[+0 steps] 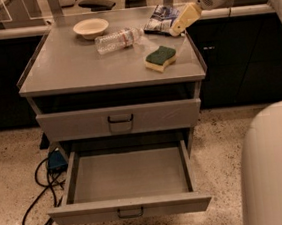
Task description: Place sponge into middle drawer
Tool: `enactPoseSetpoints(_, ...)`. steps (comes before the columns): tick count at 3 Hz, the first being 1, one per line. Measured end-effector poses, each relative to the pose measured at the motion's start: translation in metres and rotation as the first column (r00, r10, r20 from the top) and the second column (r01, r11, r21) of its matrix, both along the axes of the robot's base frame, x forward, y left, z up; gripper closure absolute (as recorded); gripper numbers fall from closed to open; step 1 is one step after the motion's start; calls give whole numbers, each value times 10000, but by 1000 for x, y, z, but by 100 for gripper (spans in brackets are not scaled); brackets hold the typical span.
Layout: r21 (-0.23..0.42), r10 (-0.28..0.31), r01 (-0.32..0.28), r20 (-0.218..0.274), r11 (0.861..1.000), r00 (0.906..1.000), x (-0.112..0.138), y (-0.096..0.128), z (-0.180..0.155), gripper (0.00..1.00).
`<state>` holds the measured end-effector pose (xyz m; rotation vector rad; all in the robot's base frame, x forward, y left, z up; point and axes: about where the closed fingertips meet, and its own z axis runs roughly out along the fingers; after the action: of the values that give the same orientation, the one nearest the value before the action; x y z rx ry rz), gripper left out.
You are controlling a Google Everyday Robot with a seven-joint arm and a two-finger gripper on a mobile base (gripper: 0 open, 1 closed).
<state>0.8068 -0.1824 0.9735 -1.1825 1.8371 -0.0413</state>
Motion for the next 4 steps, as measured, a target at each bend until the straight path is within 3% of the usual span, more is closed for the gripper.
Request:
enactPoseSetpoints(1,-211,496,-534,-1513,9984,9872,-10,11,-35,0)
enactPoseSetpoints(2,-354,722,-818,-2185,9960,9732,-23,12,-47,0)
enactPoseSetpoints(3,-352,726,-822,-2191,9960,9730,-23,12,-48,0)
enactPoseSetpoints(4,19,1267,-1325,-3058,9912,9436,-18,37,-93,0)
